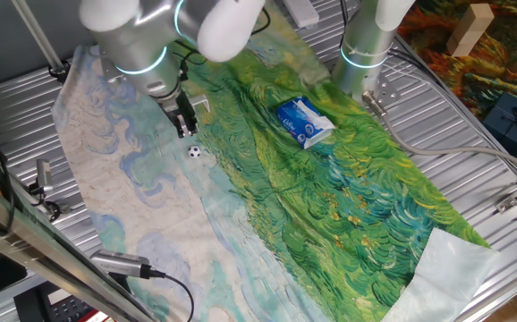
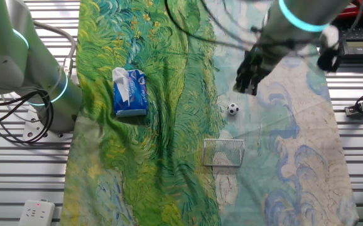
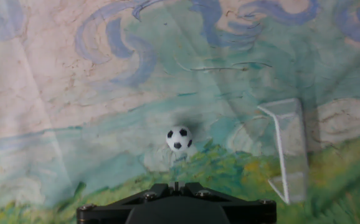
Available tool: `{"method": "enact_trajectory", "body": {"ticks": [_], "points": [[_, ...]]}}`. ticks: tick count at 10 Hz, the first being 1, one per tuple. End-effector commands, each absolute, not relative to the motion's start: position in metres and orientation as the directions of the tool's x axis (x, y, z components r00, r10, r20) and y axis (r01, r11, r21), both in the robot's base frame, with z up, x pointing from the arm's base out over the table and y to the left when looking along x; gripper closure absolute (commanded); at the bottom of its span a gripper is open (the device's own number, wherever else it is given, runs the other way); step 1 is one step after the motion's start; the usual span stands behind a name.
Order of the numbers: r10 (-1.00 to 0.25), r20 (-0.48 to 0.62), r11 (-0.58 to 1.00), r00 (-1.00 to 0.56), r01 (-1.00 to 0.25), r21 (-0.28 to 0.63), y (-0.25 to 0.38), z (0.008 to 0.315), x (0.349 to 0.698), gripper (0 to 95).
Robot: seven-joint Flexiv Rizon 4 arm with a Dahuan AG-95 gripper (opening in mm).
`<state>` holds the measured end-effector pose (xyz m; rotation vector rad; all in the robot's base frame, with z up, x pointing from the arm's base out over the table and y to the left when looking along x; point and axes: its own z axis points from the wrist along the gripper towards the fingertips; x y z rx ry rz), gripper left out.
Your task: Push the soccer ball into the goal
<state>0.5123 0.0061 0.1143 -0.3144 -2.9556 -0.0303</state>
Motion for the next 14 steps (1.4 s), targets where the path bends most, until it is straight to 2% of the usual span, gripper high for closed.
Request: {"method": "enact_trajectory", "body": {"ticks": [1,5,9,11,12,14], "points": [[0.248,0.088,0.967,-0.965,0.253,0.041,0.013,0.083,0.511,95.0],[0.244,0.053,0.967,-0.968,0.247,0.063,0.024,0.056,0.509,95.0],[0.251,0.046,0.966,-0.967,0.253,0.061,0.025,0.049,0.509,95.0],[0.252,0.036,0.966,-0.967,0.253,0.042,0.025,0.049,0.509,95.0],[0.255,0.046,0.967,-0.966,0.253,-0.042,0.025,0.049,0.509,95.0],[0.257,0.109,0.966,-0.960,0.252,-0.057,0.025,0.049,0.509,95.0]]}}
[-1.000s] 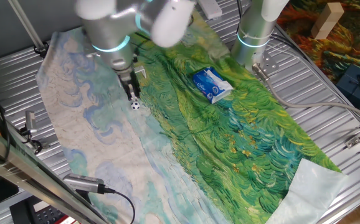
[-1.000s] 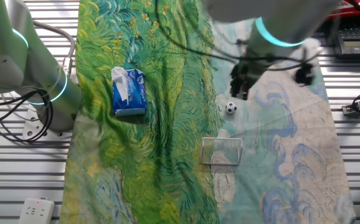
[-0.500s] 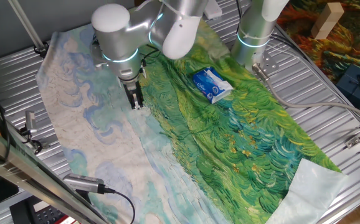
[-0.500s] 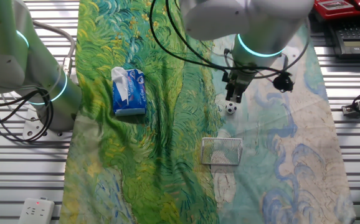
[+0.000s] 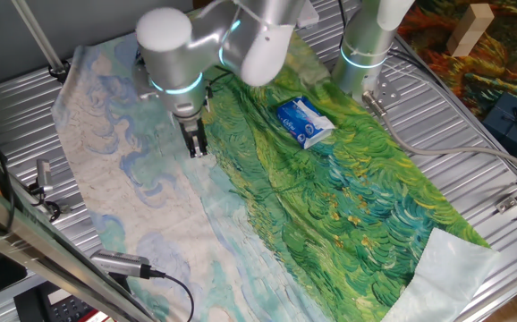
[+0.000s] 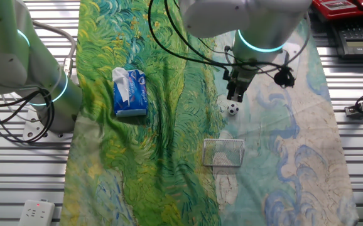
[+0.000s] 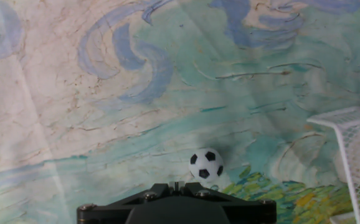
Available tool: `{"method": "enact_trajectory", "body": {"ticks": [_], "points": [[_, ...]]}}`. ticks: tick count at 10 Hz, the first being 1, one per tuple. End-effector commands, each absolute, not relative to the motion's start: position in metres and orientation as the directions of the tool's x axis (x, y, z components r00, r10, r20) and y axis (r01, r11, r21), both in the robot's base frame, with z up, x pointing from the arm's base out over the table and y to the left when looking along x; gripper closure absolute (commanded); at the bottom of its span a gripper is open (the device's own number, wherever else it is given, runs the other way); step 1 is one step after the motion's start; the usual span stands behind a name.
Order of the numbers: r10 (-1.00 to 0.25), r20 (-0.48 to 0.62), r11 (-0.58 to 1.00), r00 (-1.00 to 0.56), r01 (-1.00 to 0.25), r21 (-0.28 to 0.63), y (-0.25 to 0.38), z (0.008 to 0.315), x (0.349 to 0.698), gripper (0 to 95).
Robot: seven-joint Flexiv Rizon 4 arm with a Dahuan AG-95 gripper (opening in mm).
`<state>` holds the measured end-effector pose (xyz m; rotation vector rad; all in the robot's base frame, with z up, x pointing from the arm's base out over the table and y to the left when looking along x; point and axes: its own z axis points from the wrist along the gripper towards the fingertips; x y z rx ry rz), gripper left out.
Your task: Push the soccer ball into the goal
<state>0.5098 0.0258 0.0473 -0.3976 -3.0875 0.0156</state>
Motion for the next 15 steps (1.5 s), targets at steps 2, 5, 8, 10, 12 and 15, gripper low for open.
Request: {"method": "enact_trajectory", "body": {"ticks": [2,5,8,10,12,15], "points": [[0.239,0.150,0.971,-0.959,0.234,-0.051,0.025,0.049,0.509,95.0],[0.250,0.117,0.968,-0.961,0.252,0.000,0.024,0.035,0.514,95.0],[0.251,0.100,0.968,-0.963,0.252,-0.001,0.023,0.028,0.517,95.0],[0.251,0.093,0.968,-0.963,0.252,0.000,0.026,0.026,0.521,95.0],[0.252,0.080,0.968,-0.964,0.253,0.000,0.033,0.023,0.530,95.0],[0.252,0.079,0.968,-0.965,0.253,0.001,0.031,0.021,0.529,95.0]]}}
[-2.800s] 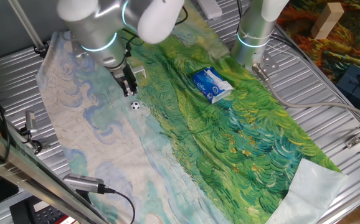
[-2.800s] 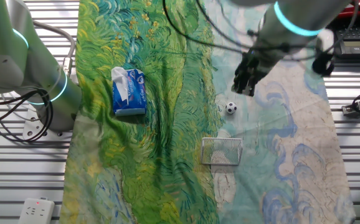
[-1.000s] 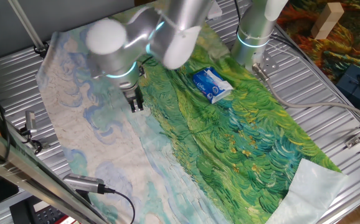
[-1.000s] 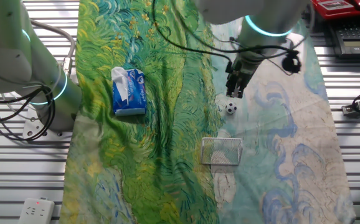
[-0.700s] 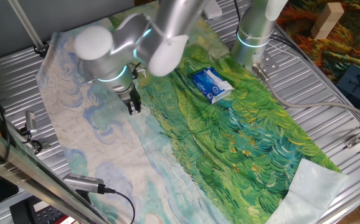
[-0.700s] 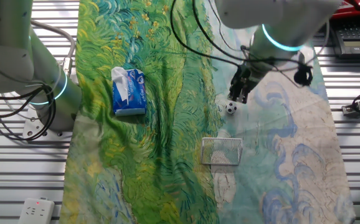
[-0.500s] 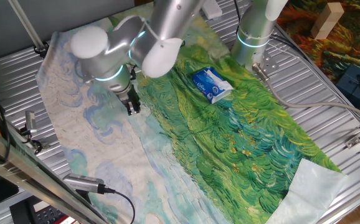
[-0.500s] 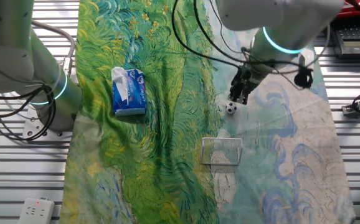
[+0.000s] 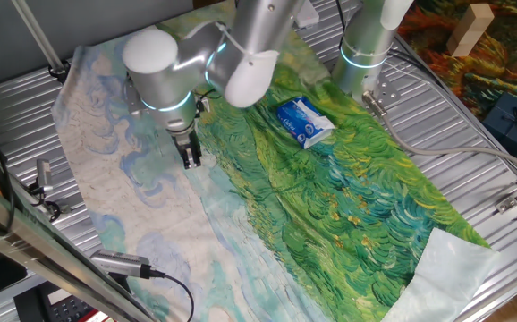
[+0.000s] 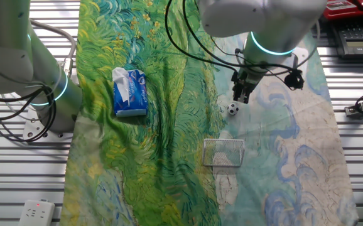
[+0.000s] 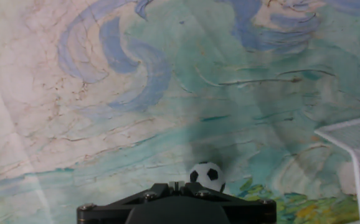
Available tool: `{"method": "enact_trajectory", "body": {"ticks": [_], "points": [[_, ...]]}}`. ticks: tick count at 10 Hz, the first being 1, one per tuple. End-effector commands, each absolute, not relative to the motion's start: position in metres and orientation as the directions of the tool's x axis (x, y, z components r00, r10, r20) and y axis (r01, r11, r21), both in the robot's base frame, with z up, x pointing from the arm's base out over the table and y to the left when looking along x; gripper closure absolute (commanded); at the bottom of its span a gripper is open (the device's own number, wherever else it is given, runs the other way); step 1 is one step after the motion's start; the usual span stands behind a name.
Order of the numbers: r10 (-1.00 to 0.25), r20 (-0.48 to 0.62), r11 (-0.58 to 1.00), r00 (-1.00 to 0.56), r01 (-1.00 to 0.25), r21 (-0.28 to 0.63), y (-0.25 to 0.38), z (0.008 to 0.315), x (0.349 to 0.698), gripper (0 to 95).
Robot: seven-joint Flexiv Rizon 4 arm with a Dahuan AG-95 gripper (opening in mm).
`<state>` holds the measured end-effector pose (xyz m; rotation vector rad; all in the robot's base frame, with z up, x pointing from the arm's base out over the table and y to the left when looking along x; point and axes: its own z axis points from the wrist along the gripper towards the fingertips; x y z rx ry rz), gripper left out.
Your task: Push the soccer ball into the goal
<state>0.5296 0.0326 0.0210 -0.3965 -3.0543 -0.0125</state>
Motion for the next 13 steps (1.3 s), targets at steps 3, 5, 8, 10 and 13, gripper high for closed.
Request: {"method": "enact_trajectory", "body": {"ticks": [3,5,8,10,13], "points": [[0.193,0.143,0.981,-0.971,0.187,-0.056,0.006,0.023,0.504,95.0],[0.146,0.148,0.989,-0.978,0.141,-0.045,-0.012,0.030,0.494,95.0],[0.172,0.160,0.985,-0.972,0.166,-0.051,-0.004,0.037,0.509,95.0],[0.190,0.164,0.981,-0.968,0.184,-0.052,0.005,0.040,0.520,95.0],[0.212,0.199,0.977,-0.957,0.206,-0.054,0.012,0.034,0.525,95.0]]}}
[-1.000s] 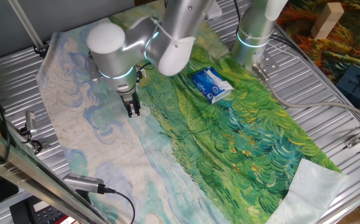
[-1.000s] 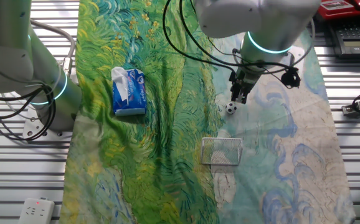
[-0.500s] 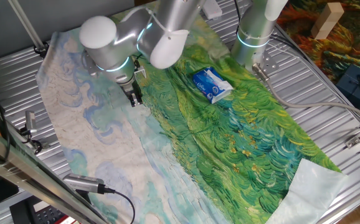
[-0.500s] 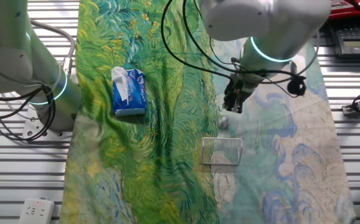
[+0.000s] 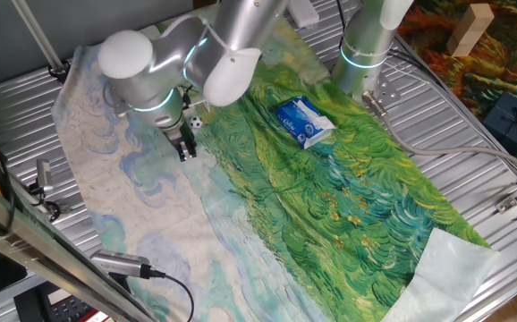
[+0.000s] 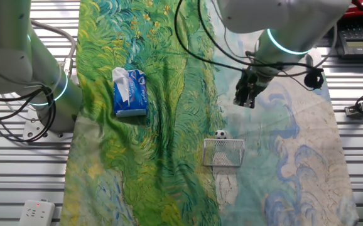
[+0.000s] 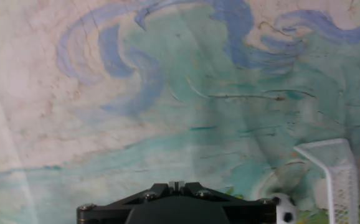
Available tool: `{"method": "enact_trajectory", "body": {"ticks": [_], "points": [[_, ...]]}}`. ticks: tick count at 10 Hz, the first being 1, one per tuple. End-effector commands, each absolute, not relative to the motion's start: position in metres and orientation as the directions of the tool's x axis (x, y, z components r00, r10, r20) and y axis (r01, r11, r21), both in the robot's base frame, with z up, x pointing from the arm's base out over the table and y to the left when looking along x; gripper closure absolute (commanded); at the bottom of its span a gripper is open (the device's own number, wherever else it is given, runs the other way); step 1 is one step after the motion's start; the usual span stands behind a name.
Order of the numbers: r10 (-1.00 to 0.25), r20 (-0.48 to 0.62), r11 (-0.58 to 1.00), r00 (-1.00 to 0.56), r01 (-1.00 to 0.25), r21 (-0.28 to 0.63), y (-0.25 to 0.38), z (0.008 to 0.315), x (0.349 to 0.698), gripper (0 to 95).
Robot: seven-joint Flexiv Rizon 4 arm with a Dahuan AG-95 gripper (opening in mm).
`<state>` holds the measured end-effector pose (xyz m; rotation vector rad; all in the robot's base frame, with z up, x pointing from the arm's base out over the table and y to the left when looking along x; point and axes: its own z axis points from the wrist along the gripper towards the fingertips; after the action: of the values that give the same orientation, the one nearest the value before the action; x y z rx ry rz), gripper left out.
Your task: Push the soccer ball into the goal
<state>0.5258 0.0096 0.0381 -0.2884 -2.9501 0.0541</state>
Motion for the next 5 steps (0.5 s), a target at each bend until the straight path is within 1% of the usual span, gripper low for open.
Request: {"method": "enact_trajectory", "body": {"ticks": [1,3,5], "points": [[0.212,0.198,0.977,-0.957,0.205,-0.053,0.012,0.030,0.522,95.0],[0.198,0.197,0.980,-0.960,0.192,-0.048,0.005,0.021,0.511,95.0],[0.185,0.204,0.982,-0.961,0.185,-0.019,-0.003,0.015,0.499,95.0]]}}
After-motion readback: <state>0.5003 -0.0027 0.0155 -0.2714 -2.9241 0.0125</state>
